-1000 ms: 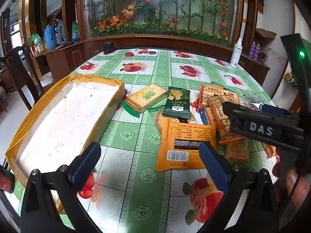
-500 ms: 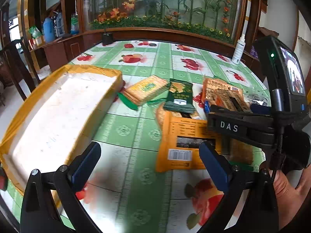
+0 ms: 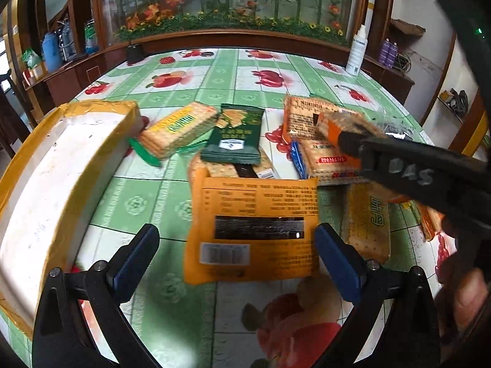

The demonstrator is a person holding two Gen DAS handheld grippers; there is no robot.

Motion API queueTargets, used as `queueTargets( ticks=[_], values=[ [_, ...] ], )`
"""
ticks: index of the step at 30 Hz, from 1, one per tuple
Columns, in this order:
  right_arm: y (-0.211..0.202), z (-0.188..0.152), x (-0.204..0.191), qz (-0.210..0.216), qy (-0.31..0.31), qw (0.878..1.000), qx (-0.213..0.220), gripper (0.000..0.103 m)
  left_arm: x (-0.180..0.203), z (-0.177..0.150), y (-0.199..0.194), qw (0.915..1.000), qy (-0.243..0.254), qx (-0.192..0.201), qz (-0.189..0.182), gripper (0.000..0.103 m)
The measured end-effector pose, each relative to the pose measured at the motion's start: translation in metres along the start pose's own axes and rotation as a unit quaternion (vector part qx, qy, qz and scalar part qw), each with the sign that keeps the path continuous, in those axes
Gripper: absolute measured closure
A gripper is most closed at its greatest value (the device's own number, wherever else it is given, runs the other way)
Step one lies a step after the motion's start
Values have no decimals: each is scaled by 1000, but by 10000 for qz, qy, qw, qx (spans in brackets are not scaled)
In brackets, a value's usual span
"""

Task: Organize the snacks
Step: 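Grasp the orange cracker pack with the left gripper while the right grasps a tan cracker pack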

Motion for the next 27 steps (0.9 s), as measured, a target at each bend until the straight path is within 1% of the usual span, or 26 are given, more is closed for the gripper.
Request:
queueTargets(
  ticks=[3, 9, 11, 12, 13, 14, 15, 17, 21, 27],
  values=[
    [-10, 0, 6, 133, 98, 9998, 107, 48, 6, 2, 7, 10000, 2, -65, -49, 2],
    [-27, -2, 12, 199, 156, 9994, 240, 48, 15, 8, 20, 9997, -1, -234, 46, 2],
    [-30, -3, 15, 237, 193, 9992, 251, 48, 16, 6, 24, 9996, -21, -292, -43, 2],
    [-32, -4, 16, 239, 206, 9992, 264, 48, 15, 5, 25, 9996, -35, -290, -58, 10],
    [-34, -4, 18, 241, 217, 9991, 273, 48, 14, 5, 24, 9996, -66, -264, -90, 16],
    [-36, -5, 20, 264, 260, 9989, 293, 48, 13, 5, 23, 9995, -107, -245, -194, 24],
    [-37, -6, 21, 263, 285, 9988, 309, 48, 12, 5, 22, 9995, -120, -219, -214, 31],
    [-41, -7, 24, 239, 318, 9986, 341, 48, 9, 6, 21, 9991, -177, -227, -308, 32],
    [-46, -11, 28, 232, 356, 9985, 355, 48, 6, 7, 13, 9992, -190, -108, -324, 33],
    [-57, -15, 27, 296, 366, 9980, 428, 48, -6, 8, -15, 9994, -103, 228, -258, 33]
  ],
)
Point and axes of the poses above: each gripper's, at about its wrist camera, not at the fingertips, and y roughly the way its jaws point, x to its right, z to its top, the point moved 4 cm from there along y, roughly the way its jaws point, and after that the axes turned 6 degrees about z, right-handed, at the moved point
